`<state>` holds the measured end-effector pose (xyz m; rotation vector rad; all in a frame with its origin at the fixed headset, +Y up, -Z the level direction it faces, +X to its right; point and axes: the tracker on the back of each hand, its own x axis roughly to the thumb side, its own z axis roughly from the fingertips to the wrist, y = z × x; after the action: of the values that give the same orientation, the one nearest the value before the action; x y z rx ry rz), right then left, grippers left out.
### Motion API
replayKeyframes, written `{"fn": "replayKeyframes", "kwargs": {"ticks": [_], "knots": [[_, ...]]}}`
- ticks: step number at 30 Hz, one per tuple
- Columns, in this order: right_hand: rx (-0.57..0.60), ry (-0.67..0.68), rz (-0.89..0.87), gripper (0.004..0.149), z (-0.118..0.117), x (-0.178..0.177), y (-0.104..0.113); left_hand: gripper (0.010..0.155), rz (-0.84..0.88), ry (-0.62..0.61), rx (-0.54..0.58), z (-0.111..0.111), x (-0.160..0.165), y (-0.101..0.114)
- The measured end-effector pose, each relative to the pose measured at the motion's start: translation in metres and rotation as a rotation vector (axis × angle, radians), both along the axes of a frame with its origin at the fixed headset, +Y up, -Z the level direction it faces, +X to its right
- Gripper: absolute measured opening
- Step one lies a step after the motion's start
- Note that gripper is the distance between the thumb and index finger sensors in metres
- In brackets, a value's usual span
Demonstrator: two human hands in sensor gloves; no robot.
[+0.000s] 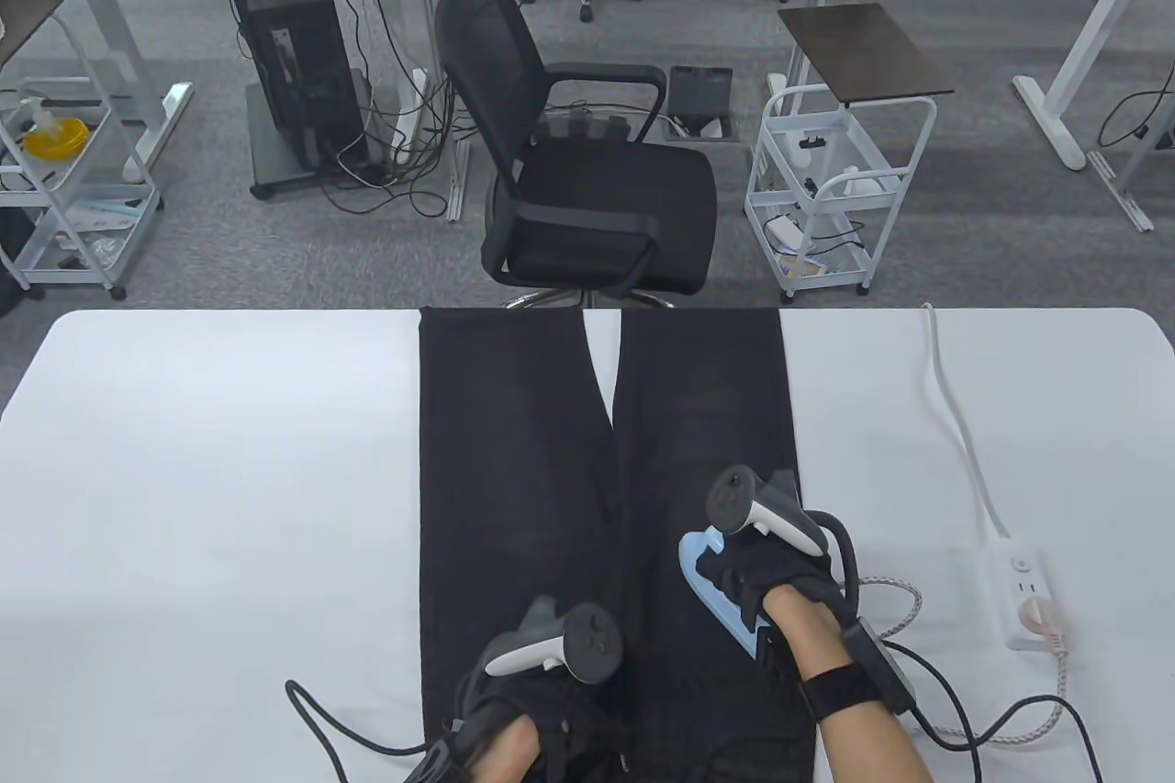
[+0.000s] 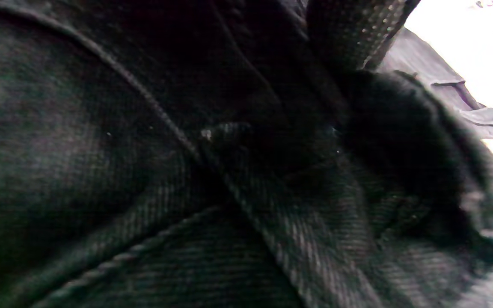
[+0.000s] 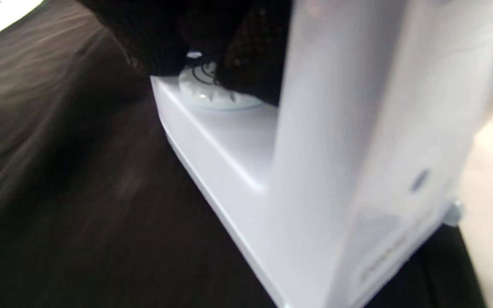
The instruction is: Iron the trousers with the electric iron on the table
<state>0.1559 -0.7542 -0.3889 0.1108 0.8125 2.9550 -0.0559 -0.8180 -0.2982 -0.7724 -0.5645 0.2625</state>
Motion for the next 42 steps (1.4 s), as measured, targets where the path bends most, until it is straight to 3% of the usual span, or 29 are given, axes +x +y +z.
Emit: {"fn": "replayKeyframes", "kwargs": {"ticks": [3,5,6,9,13,17,21,24,28,29,32,37,42], "knots": [[0.052,0.062,0.061,0.054,0.034,-0.008,0.002,0.104,0.001,0.008,0.006,-0.001,-0.003,0.001],[0.028,0.122,-0.007,0.054,0.052,-0.009,-0.002,0.101,0.002,0.013,0.004,-0.001,-0.005,0.000],[0.075,0.154,-0.045,0.054,0.066,-0.011,-0.001,0.099,-0.005,0.021,0.002,0.000,-0.006,-0.001],[0.134,0.224,0.052,0.055,0.090,-0.017,0.001,0.096,0.000,0.030,0.012,-0.003,-0.009,0.002],[0.209,0.242,0.031,0.056,0.109,-0.018,0.004,0.084,0.015,0.033,0.077,-0.010,-0.022,0.019],[0.177,0.258,-0.119,0.057,0.119,-0.021,0.019,0.080,-0.042,0.107,0.164,-0.023,-0.068,0.043],[0.229,0.346,-0.232,0.058,0.129,-0.051,0.054,0.084,-0.159,0.253,0.184,-0.036,-0.122,0.042],[0.241,0.413,-0.244,0.058,0.130,-0.081,0.068,0.093,-0.174,0.346,0.140,-0.042,-0.150,0.026],[0.222,0.462,-0.248,0.060,0.120,-0.120,0.066,0.093,-0.121,0.428,0.069,-0.044,-0.172,0.001],[0.210,0.471,-0.244,0.060,0.115,-0.132,0.061,0.093,-0.063,0.433,0.008,-0.044,-0.179,-0.004],[0.163,0.494,-0.205,0.060,0.101,-0.161,0.041,0.087,0.094,0.523,0.016,-0.043,-0.195,-0.008],[0.108,0.562,-0.070,0.061,0.094,-0.200,0.006,0.083,0.124,0.522,-0.015,-0.044,-0.206,-0.009],[0.194,0.570,0.021,0.060,0.081,-0.213,0.002,0.081,0.185,0.555,-0.037,-0.042,-0.209,-0.013]]}}
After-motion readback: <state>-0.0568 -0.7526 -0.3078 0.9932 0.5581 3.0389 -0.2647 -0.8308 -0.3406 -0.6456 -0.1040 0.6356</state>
